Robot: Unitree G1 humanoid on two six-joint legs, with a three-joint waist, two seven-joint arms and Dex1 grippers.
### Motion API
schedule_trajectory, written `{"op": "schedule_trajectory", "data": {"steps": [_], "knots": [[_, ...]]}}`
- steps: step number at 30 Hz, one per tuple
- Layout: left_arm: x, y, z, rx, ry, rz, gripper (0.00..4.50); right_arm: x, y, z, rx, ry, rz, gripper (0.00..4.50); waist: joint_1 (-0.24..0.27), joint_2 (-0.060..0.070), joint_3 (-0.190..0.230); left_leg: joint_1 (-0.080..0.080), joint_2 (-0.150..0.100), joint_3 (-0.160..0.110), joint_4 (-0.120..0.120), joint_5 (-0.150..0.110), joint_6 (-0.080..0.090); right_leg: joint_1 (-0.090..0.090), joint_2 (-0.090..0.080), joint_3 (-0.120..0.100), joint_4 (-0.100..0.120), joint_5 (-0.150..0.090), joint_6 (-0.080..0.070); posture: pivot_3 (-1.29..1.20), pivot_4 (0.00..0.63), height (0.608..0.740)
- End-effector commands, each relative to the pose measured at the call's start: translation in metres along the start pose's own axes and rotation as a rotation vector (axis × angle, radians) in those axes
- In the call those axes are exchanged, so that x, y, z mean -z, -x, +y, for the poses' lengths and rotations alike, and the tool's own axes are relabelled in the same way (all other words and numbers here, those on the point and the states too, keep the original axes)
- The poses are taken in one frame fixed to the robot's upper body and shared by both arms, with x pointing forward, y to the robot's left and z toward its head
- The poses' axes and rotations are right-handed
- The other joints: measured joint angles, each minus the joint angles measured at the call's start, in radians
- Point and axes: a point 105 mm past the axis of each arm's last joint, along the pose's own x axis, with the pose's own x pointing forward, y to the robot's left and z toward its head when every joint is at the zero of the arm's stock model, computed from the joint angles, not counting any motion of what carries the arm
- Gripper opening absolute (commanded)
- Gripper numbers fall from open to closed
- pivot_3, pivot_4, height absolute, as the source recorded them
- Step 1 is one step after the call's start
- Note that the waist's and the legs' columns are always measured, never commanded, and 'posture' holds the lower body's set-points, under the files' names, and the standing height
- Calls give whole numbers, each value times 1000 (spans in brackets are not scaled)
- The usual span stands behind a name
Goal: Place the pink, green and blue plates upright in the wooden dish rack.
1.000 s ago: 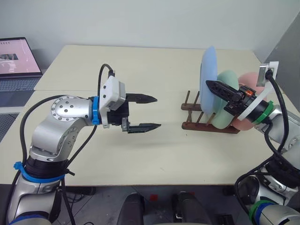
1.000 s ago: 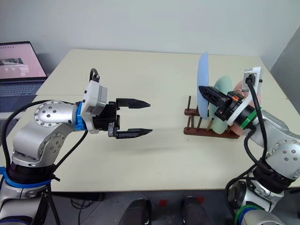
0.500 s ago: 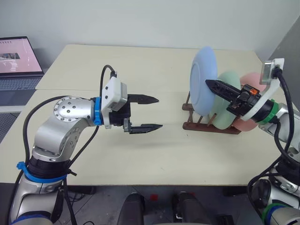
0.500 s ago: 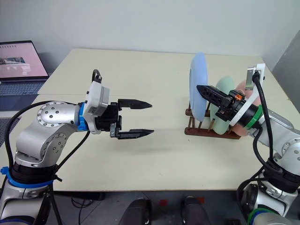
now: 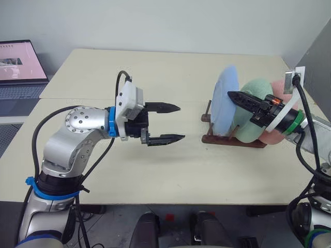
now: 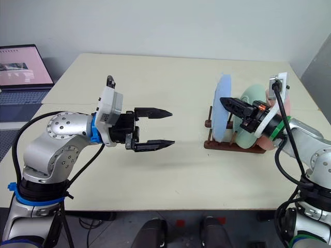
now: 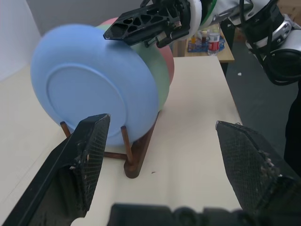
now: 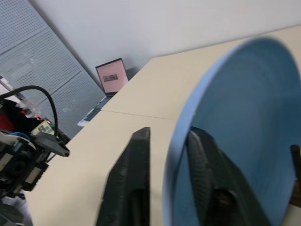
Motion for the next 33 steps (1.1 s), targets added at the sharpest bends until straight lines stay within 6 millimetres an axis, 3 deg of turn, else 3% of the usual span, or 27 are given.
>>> {"op": "schedule_trajectory", "data": {"steps": [1, 6, 8, 12, 16, 19, 26, 33], "knots": [[-9, 2, 7, -49, -53, -11, 3957, -26, 1, 1, 22, 87, -88, 2615, 0, 0, 0, 0, 0, 0, 0, 0, 0, 0, 0, 0, 0, 0, 0, 0, 150, 733], [-6, 2, 12, -90, -66, 4, 3957, -48, 5, 10, 2, 189, -120, 4466, 1, 0, 0, 0, 0, 0, 0, 0, 0, 0, 0, 0, 0, 0, 0, 0, 150, 733], [-1, 6, 18, -125, -66, 40, 3957, -60, 14, 16, -19, 265, -116, 4466, 1, 0, 0, 0, 0, 0, 0, 0, 0, 0, 0, 0, 0, 0, 0, 0, 150, 733], [22, 28, 24, -176, -98, 210, 4486, -70, 42, 21, -28, 511, 15, 4500, 4, 1, 0, -1, 0, 0, -1, 0, 0, -1, 0, 0, -2, 0, 0, 0, 150, 733], [28, 47, 30, -253, -116, 285, 4486, -65, 70, 6, 9, 690, 216, 4500, 4, 1, 0, 1, 0, 1, -9, 0, 0, 0, -1, 0, -9, -1, -1, 0, 150, 733], [43, 74, 28, -310, -108, 441, 4486, -58, 98, -9, 34, 797, 437, 4500, 3, 1, 0, 1, 0, 2, -13, 0, 0, 0, -1, 0, -13, 0, 0, 0, 150, 733], [67, 115, 13, -369, -97, 652, 4486, -55, 133, -35, 48, 900, 689, 4500, 1, 2, 0, 3, 1, 3, -15, 0, 0, -1, -1, 0, -13, -2, -4, 0, 150, 733], [72, 128, 8, -396, -24, 651, 4486, -49, 153, -61, 55, 907, 805, 4500, 5, 2, 0, 3, 0, 3, -13, 0, 0, 0, -7, 0, -12, -2, -5, 0, 150, 733]]}}
